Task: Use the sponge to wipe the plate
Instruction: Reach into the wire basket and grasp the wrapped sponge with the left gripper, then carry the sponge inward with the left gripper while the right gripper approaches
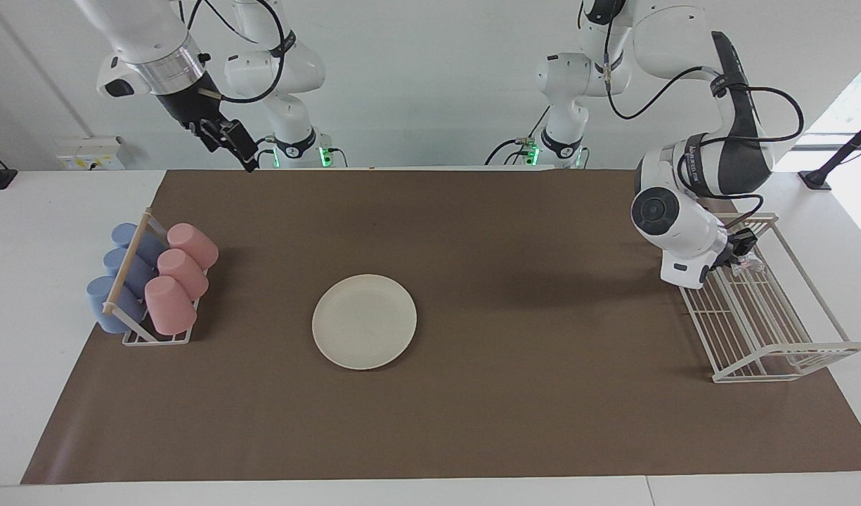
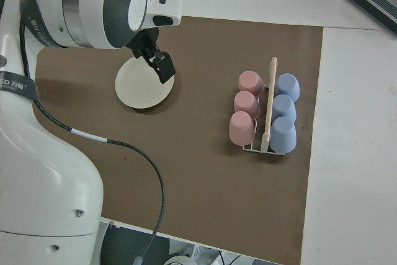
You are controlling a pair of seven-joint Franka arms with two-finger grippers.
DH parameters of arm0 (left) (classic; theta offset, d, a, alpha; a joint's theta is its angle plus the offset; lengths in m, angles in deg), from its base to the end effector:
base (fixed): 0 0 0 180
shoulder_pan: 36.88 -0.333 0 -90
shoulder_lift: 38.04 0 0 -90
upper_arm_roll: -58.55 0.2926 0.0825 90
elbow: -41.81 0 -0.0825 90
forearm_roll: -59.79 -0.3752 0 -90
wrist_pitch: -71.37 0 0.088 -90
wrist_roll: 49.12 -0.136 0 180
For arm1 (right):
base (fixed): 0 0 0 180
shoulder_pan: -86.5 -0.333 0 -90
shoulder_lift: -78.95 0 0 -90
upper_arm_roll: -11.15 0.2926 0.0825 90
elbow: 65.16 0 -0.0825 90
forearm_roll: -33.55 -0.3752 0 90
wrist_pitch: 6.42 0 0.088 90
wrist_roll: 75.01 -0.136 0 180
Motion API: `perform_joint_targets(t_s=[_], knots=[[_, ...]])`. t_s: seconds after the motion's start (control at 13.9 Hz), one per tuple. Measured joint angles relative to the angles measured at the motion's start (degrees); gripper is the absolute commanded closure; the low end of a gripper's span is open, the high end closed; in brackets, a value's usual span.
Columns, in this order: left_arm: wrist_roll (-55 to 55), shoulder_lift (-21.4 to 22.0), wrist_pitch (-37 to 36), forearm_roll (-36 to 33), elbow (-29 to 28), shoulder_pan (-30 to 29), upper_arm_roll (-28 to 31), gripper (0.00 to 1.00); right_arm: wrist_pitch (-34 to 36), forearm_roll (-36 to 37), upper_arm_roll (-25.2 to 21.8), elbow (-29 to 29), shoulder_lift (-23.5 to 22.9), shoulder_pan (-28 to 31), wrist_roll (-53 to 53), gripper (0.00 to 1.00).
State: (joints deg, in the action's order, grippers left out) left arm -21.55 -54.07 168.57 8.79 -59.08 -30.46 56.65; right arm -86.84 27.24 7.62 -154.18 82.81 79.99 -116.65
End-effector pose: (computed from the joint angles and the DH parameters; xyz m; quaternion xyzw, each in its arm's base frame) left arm 0.5975 0.0111 0.3776 -0.8998 -0.0244 0.0212 0.4351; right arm 0.5045 0.0416 0.6024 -0.9436 0.3235 0.0598 0.0367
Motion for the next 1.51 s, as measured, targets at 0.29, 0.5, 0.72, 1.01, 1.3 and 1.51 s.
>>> perform_joint_targets(t_s=[0.29,0.5,0.72,1.01,1.3,1.51], knots=[[0.11,-0.04,-0.07,0.20,1.01,0.00,-0.03,1.00,0.00,-3.79,0.46,-0.01,0.08,-0.07,-10.01,0.00],[-0.18,0.01,-4.89,5.86,7.63,0.16,-0.42,1.00,-0.08,-5.69,2.11,0.07,0.20,-0.15,-18.53,0.00],[-0.76,0.18,-12.82,16.57,16.34,2.20,-0.84,1.00,-1.46,-6.02,3.53,0.21,0.21,-0.17,-23.74,0.00],[-0.56,0.83,-18.83,39.63,25.07,3.64,-0.34,1.00,-2.08,-6.70,5.79,4.00,-1.89,-1.96,-33.97,0.00],[3.77,2.75,-18.60,64.27,26.23,0.68,0.87,1.00,-2.84,-6.70,6.00,9.25,-6.77,-6.22,-42.97,0.00],[5.01,4.42,-16.10,79.20,24.38,-1.74,1.01,1.00,-2.90,-6.74,6.07,9.92,-7.51,-8.13,-49.57,0.00]])
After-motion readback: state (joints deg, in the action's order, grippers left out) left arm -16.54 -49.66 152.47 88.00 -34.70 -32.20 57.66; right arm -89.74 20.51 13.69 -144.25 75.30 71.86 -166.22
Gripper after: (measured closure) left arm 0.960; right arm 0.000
